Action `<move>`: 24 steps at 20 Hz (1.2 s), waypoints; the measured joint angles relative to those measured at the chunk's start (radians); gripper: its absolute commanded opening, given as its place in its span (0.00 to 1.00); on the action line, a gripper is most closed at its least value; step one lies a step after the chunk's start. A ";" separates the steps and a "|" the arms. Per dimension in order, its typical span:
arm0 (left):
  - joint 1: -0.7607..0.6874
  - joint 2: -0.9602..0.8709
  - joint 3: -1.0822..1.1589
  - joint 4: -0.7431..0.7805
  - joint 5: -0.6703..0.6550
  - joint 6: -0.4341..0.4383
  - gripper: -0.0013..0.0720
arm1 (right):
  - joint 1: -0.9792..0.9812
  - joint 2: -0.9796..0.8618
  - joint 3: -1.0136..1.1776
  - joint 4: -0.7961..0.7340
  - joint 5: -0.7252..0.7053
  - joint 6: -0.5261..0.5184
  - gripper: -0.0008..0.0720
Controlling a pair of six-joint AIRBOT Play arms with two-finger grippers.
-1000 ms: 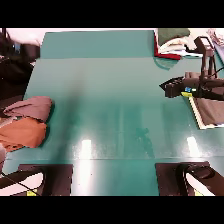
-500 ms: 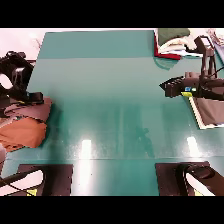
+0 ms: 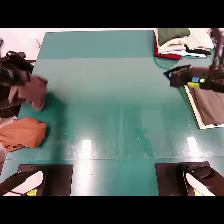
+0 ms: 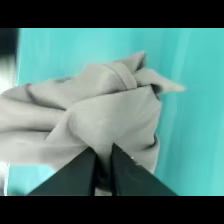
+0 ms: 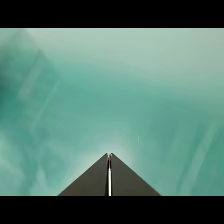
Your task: Fold the shirts.
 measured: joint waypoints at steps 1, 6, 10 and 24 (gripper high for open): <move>-0.046 0.028 0.060 -0.004 -0.024 0.011 0.05 | 0.000 0.000 0.031 0.000 -0.003 0.000 0.04; -0.336 0.088 0.264 -0.005 -0.137 0.035 0.05 | 0.000 0.001 0.153 -0.007 -0.007 0.003 0.04; -0.577 0.034 0.308 -0.003 -0.167 0.036 0.05 | 0.000 0.001 0.193 -0.009 -0.008 0.003 0.04; -0.671 -0.362 0.319 -0.248 0.024 0.006 0.77 | 0.000 0.001 0.208 -0.003 0.018 0.004 0.04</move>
